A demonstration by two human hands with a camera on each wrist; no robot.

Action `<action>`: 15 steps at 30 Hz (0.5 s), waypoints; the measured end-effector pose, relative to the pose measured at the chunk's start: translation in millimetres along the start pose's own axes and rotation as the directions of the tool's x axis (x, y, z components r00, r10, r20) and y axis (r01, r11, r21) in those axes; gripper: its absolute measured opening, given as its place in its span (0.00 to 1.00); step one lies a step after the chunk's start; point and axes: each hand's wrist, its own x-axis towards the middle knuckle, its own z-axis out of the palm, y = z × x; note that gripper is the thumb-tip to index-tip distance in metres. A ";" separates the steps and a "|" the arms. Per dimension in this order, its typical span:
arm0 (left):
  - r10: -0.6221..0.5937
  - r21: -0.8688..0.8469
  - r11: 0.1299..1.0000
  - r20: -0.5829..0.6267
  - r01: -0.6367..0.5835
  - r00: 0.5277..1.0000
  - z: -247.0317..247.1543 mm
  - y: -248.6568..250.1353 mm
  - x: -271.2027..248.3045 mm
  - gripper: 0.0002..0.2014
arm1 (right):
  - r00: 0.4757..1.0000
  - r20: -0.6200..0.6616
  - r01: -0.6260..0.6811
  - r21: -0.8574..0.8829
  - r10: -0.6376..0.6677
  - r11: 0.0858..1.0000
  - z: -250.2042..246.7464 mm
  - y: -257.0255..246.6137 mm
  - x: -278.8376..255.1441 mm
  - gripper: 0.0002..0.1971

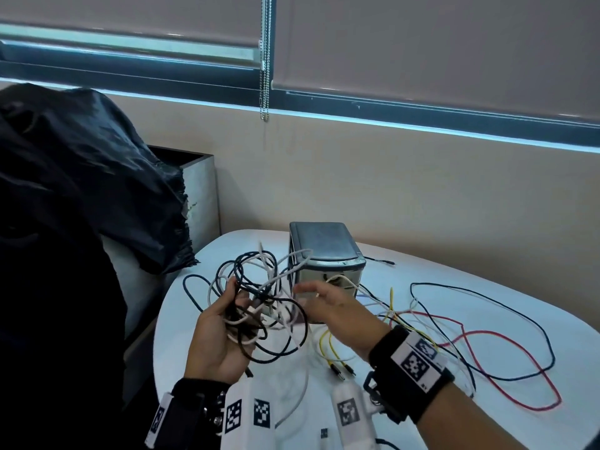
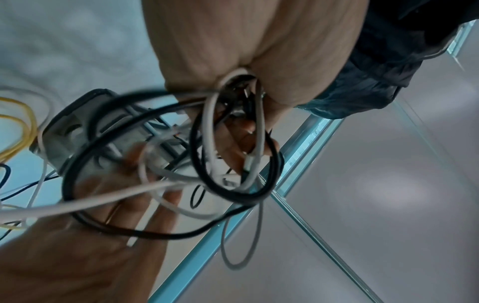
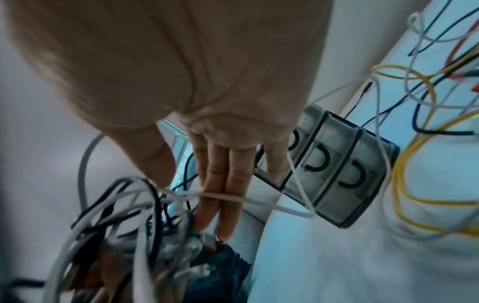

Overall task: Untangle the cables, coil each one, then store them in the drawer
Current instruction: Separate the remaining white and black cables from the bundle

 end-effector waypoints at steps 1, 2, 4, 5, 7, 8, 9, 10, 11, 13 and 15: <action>0.000 -0.005 1.000 -0.007 -0.001 1.000 -0.9 2.9 -0.1 0.13 | 1.000 -0.001 0.025 0.009 -0.025 1.000 -1.7 -2.4 -2.7 0.11; 0.007 -0.023 1.000 -0.014 -0.008 1.000 -3.7 7.1 -0.1 0.13 | 0.998 -0.018 0.053 -0.035 -0.053 0.998 -5.5 -4.5 -5.9 0.11; 0.027 -0.056 0.998 -0.031 -0.028 0.999 -12.2 16.1 1.8 0.13 | 0.982 -0.106 0.133 -0.218 -0.159 0.967 -14.9 -11.3 -13.7 0.12; 0.040 -0.052 0.998 -0.051 -0.042 0.998 -16.0 19.6 2.5 0.13 | 0.961 -0.157 0.177 -0.289 -0.229 0.941 -21.8 -14.4 -17.6 0.12; 0.075 -0.013 0.997 -0.069 -0.076 0.995 -24.2 24.4 5.2 0.12 | 0.912 -0.240 0.240 -0.345 -0.333 0.907 -38.0 -21.2 -25.7 0.12; 0.089 0.008 0.996 -0.059 -0.089 0.994 -26.8 25.3 5.7 0.11 | 0.887 -0.282 0.259 -0.352 -0.366 0.899 -47.0 -25.1 -29.7 0.12; 0.097 0.029 0.995 -0.050 -0.095 0.994 -28.3 25.7 5.1 0.11 | 0.858 -0.335 0.265 -0.360 -0.389 0.895 -56.7 -28.5 -32.9 0.12; 0.103 0.046 0.994 -0.038 -0.101 0.994 -29.0 25.4 4.2 0.11 | 0.822 -0.399 0.270 -0.356 -0.407 0.895 -67.4 -31.6 -35.7 0.12; 0.114 0.068 0.991 -0.029 -0.112 0.993 -28.4 24.2 3.1 0.11 | 0.777 -0.467 0.279 -0.344 -0.421 0.896 -79.1 -34.3 -37.3 0.12; 0.155 0.117 0.982 -0.028 -0.151 0.988 -27.3 20.7 0.7 0.10 | 0.685 -0.580 0.293 -0.336 -0.441 0.895 -102.4 -38.9 -39.7 0.12; 0.177 0.136 0.976 -0.041 -0.170 0.983 -29.1 19.3 -0.3 0.10 | 0.589 -0.680 0.296 -0.321 -0.437 0.900 -123.3 -41.2 -41.2 0.14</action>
